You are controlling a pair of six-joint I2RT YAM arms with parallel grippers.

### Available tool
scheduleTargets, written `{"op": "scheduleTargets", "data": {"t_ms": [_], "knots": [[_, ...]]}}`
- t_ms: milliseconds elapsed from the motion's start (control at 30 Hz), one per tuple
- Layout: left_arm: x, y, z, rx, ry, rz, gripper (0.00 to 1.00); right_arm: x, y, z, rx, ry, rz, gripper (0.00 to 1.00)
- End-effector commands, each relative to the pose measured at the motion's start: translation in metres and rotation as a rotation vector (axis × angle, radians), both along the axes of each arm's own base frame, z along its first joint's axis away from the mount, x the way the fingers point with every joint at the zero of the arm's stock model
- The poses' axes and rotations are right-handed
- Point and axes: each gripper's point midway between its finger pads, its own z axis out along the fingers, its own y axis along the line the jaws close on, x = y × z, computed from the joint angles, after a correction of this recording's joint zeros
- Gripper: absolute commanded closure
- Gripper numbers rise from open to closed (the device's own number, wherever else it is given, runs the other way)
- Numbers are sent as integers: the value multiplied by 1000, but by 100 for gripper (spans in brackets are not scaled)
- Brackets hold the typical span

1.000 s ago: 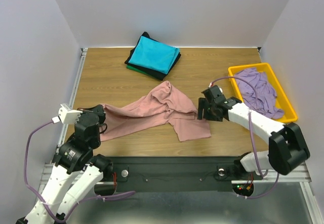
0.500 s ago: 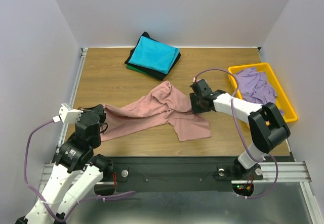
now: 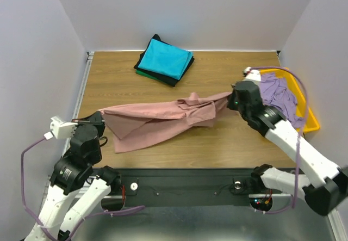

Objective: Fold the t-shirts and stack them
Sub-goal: Flatten the tshirt out

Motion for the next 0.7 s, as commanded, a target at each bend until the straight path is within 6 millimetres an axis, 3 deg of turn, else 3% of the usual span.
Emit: {"op": "scheduleTargets", "data": {"t_ms": [0,33,167,267,333,433,567,600,667], "knots": [[-16,27,30,-58,-119,119,100,-34,-61,29,1,-25,-259,100],[-15,26,28,-75,-128,122,100,-42,-72,36,3,-40,-298,100],[-7,23,4,-63,-78,137,100,-65,-91,14,-15,22,-367,100],[7,24,-28,-31,6,211,100,-75,-98,-35,-41,141,-420,99],[10,25,-40,-9,54,242,100,-75,-107,-55,-64,205,-464,96],[19,23,-51,24,98,265,100,-70,-127,-92,-151,338,-551,91],[37,21,-66,79,137,257,100,-46,-130,-118,-206,417,-546,82],[42,18,-75,86,168,240,100,-37,-127,-126,-226,438,-519,73],[50,16,-77,98,185,201,100,-21,-114,-121,-188,439,-472,56]]}}
